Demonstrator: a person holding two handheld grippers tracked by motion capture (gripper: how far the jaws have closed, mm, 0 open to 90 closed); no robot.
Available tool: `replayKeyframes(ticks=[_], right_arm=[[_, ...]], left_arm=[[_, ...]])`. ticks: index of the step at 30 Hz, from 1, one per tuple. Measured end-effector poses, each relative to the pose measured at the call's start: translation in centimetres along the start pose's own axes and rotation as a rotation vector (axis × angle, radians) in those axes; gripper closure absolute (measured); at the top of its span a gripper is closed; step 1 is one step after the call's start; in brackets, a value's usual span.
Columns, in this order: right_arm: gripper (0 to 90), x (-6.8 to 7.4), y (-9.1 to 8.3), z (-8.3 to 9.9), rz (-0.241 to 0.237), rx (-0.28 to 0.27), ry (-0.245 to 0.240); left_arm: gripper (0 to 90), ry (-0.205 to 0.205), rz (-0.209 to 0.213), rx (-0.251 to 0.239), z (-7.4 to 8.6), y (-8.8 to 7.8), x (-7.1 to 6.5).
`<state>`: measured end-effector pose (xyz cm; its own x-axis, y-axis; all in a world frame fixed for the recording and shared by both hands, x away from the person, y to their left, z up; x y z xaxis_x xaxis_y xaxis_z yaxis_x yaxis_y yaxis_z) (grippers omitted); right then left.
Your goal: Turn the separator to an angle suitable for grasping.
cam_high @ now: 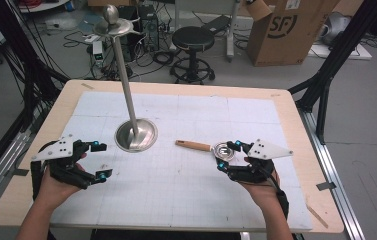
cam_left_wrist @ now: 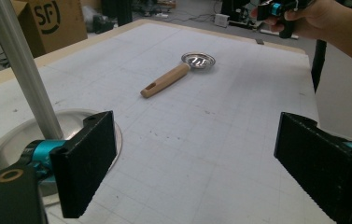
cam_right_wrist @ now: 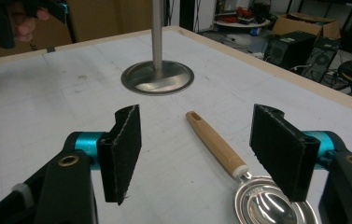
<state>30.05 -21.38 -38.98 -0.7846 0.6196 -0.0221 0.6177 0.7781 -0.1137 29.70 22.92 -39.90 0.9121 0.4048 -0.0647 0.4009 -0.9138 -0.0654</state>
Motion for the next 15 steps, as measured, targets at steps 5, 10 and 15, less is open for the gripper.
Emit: replayKeyframes(ticks=[5, 10, 15], right_arm=[[27.6, -0.36, 0.25, 0.46, 0.043, -0.001, 0.016], [25.7, -0.29, 0.42, 0.68, 0.041, 0.008, 0.018], [25.6, -0.56, 0.45, 0.60, 0.036, 0.017, 0.036]], left_arm=[[13.6, 0.005, -0.004, 0.008, 0.03, 0.02, -0.09], [13.6, 0.001, -0.005, 0.006, 0.09, -0.09, -0.16], [13.6, 0.003, -0.003, 0.015, 0.25, 0.00, -0.04]])
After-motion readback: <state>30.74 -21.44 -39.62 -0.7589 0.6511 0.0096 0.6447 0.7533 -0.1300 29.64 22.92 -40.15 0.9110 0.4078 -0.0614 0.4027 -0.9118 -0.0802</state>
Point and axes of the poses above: each handheld gripper's, and its own axes: y roughly forward along the jaws, z roughly out of its underside, x roughly to its left, the point moved 4 cm from there along y, roughly forward along the jaws, and after that the axes turned 13 degrees about -x, right-handed, at the moved point
